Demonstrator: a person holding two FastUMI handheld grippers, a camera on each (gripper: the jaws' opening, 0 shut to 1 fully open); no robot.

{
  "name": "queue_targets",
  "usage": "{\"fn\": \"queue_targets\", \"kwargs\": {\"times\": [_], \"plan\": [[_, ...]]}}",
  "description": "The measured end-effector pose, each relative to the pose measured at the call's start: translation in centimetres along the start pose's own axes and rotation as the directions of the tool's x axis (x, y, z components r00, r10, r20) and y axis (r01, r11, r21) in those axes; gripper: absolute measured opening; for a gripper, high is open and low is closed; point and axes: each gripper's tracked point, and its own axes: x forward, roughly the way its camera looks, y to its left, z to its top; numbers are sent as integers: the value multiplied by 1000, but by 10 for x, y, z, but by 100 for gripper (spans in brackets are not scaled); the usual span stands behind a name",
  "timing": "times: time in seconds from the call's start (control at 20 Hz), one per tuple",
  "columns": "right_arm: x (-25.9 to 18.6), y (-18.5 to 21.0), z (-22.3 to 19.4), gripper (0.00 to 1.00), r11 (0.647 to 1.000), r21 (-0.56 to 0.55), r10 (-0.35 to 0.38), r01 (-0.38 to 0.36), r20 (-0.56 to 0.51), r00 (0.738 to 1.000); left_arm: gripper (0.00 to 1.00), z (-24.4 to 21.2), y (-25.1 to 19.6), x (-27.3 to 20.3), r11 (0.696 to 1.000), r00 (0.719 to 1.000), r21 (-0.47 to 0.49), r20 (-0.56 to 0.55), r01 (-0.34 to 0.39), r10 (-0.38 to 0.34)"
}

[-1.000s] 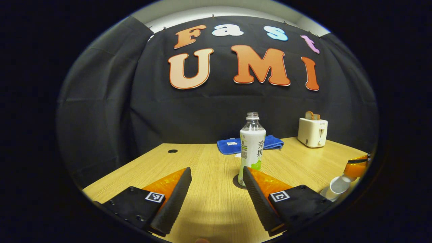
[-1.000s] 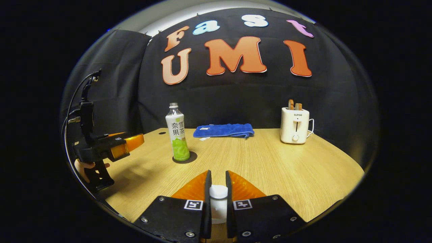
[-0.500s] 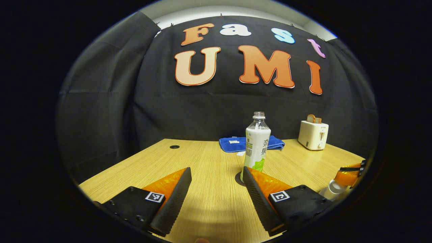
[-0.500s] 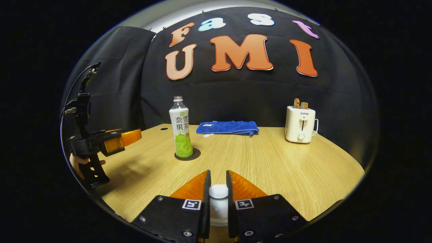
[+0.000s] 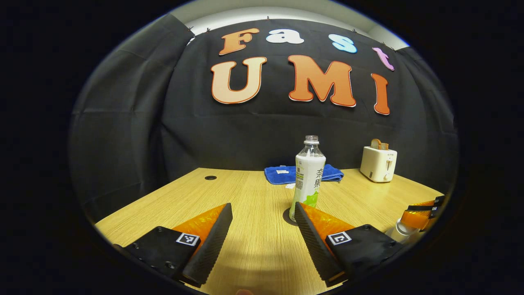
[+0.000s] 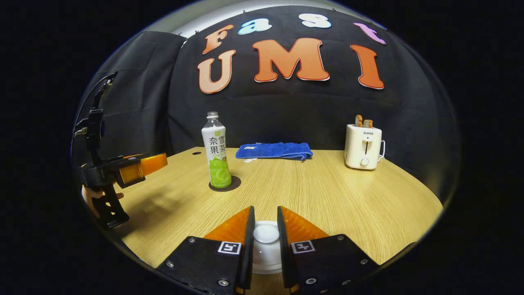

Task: Open the teacup lid with one hand, grasp the water bottle and pour water into the teacup with the other hand; after pouring, place the water bottle on the coaster and then close the teacup lid.

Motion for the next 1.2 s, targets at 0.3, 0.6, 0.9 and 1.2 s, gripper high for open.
{"fn": "queue_targets", "kwargs": {"times": [0.3, 0.6, 0.9, 1.2], "plan": [[-12, -7, 16, 57, 999, 41, -4, 2, 35, 999, 96, 6, 2, -5, 1000, 1000, -14, 6, -4, 4], [-39, -53, 44, 82, 993, 34, -115, 113, 100, 988, 98, 9, 3, -13, 999, 1000, -36, 8, -3, 3], [-67, -101, 60, 96, 974, 42, -226, 223, 139, 964, 98, 14, 5, -21, 1000, 1000, -29, 22, -6, 6], [-78, -132, 58, 97, 959, 20, -281, 281, 133, 950, 95, 23, 3, -31, 1000, 999, -15, 33, 6, -6]]}}
